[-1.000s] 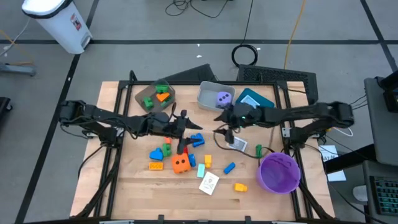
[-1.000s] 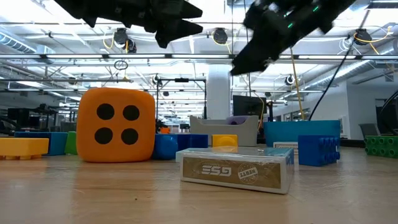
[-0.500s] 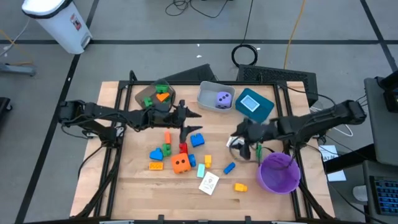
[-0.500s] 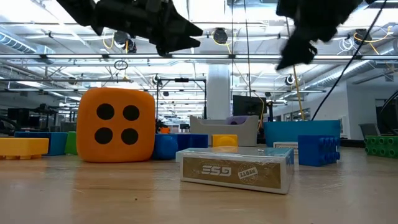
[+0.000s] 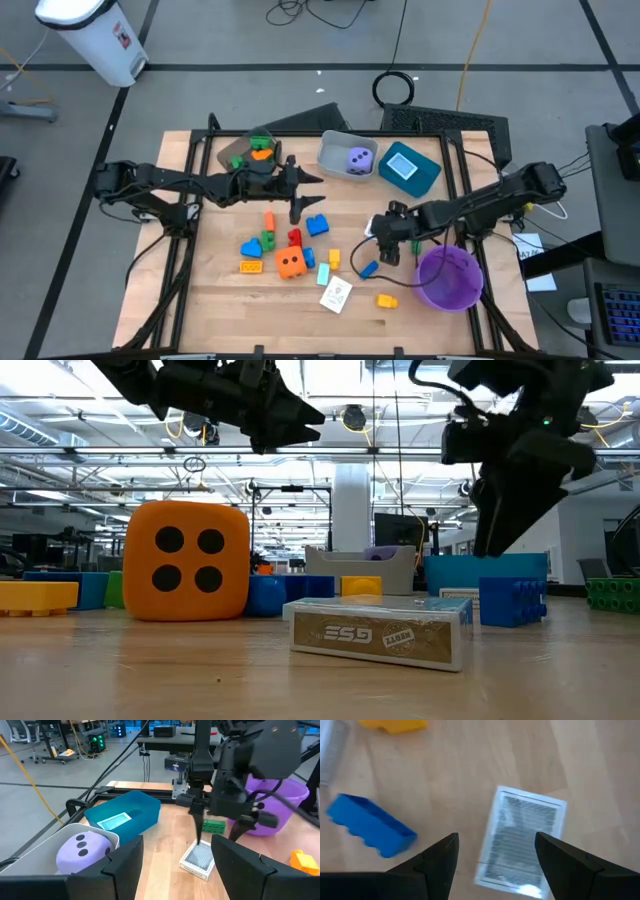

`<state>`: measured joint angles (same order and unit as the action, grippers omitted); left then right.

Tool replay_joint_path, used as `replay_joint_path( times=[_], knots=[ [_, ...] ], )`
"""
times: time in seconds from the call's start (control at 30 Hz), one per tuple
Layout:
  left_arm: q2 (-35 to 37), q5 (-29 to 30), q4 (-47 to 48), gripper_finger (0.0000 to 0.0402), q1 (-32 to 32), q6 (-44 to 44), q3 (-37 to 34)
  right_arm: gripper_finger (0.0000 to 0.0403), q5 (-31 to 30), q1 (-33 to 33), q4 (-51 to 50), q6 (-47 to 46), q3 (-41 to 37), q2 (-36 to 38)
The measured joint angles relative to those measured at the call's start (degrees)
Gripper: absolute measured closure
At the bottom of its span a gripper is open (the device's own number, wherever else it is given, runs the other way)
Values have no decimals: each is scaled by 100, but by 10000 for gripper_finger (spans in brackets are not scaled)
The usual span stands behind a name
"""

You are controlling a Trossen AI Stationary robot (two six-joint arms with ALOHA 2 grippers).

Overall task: Pick & Place Toys
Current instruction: Put the black deck of cards into the blue bin

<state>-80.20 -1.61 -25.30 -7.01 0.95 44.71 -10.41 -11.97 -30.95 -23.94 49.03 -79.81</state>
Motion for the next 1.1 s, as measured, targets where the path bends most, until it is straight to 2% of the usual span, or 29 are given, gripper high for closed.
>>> replay_joint_path(
  times=[0.33,0.53,0.8,1.1],
  knots=[
    [-4,-34,27,160,0,-148,0,143,33,673,-408,81,5,-39],
    [-4,-268,28,160,0,-148,0,97,596,964,-335,89,5,-39],
    [-4,-286,28,160,0,-146,0,26,615,971,-2,258,5,-256],
    [-4,-293,117,160,0,-146,2,6,612,923,93,404,5,-800]
  ],
)
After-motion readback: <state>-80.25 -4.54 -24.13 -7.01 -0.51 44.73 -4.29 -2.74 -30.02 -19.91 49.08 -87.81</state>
